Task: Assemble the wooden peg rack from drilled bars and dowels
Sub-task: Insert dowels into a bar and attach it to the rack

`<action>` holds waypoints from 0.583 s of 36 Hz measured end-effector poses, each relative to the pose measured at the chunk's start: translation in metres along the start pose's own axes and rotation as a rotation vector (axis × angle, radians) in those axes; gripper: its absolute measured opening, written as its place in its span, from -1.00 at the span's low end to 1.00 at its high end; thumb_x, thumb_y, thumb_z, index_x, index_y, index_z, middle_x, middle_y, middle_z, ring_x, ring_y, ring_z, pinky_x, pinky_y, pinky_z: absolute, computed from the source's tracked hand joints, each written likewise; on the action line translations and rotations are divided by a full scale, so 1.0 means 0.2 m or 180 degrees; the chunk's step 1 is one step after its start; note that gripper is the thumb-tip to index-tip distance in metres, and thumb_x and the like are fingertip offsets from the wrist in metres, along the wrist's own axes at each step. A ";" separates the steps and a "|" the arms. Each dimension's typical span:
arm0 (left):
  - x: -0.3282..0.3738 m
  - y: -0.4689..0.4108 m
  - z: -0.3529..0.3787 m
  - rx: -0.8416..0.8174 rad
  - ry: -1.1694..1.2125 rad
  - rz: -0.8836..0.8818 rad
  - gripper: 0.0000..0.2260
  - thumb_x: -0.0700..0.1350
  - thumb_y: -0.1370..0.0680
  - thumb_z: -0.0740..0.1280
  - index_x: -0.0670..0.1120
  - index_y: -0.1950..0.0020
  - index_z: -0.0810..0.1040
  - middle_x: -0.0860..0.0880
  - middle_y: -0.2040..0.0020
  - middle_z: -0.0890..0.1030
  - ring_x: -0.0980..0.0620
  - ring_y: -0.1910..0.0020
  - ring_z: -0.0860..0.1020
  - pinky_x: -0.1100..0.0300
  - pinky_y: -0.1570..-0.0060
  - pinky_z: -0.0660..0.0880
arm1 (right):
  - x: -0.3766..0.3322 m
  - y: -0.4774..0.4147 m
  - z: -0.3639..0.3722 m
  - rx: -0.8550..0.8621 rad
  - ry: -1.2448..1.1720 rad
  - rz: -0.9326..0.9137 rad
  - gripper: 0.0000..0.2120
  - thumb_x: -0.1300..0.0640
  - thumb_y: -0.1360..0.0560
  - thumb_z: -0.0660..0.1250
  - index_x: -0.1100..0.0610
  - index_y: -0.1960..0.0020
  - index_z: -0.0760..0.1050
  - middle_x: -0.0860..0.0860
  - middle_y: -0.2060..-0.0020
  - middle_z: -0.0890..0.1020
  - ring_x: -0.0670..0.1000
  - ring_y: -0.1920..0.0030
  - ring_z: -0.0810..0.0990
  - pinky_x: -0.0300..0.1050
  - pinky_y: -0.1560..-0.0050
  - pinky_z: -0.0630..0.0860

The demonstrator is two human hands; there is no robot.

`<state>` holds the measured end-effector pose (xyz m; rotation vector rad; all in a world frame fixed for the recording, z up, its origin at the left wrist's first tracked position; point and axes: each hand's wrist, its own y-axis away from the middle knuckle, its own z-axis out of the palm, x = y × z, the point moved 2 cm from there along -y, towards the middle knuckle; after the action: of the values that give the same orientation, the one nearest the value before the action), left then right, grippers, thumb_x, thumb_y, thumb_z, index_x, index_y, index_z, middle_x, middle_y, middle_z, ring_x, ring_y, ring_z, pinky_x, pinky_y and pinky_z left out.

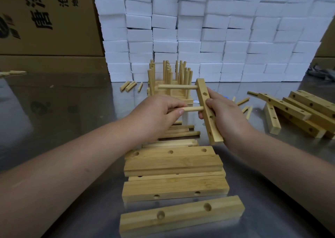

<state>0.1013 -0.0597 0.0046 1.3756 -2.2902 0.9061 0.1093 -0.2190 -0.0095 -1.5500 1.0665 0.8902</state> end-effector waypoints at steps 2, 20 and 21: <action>-0.01 0.00 -0.01 0.0027 -0.0068 0.0020 -0.80 -0.05 -0.57 0.24 0.20 -0.12 0.54 0.11 -0.03 0.60 0.12 0.00 0.52 0.29 -0.02 0.41 | -0.01 0.01 0.01 -0.0047 -0.0013 -0.0091 -0.51 0.20 -0.59 0.01 -0.33 0.18 0.50 -0.16 0.46 0.55 -0.24 0.41 0.49 -0.42 0.38 0.40; 0.00 0.00 -0.01 -0.0092 0.0768 -0.0588 -0.76 0.00 -0.59 0.18 0.08 0.17 0.61 0.13 0.45 0.37 0.16 0.48 0.31 0.27 0.41 0.30 | -0.02 0.03 0.01 0.0074 0.0258 -0.0278 -0.63 0.13 -0.61 0.02 -0.23 -0.31 0.33 -0.20 0.52 0.48 -0.25 0.39 0.45 -0.49 0.36 0.36; 0.00 0.00 -0.01 -0.0107 0.0805 -0.0602 -0.76 -0.01 -0.59 0.18 0.07 0.16 0.61 0.12 0.45 0.37 0.13 0.46 0.32 0.25 0.37 0.31 | -0.02 0.03 0.01 0.0080 0.0272 -0.0247 -0.61 0.12 -0.61 0.02 -0.18 -0.37 0.31 -0.21 0.52 0.48 -0.26 0.39 0.44 -0.50 0.37 0.35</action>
<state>0.1009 -0.0580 0.0062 1.3514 -1.9444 0.9180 0.1019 -0.2173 -0.0092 -1.6096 1.0666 0.7609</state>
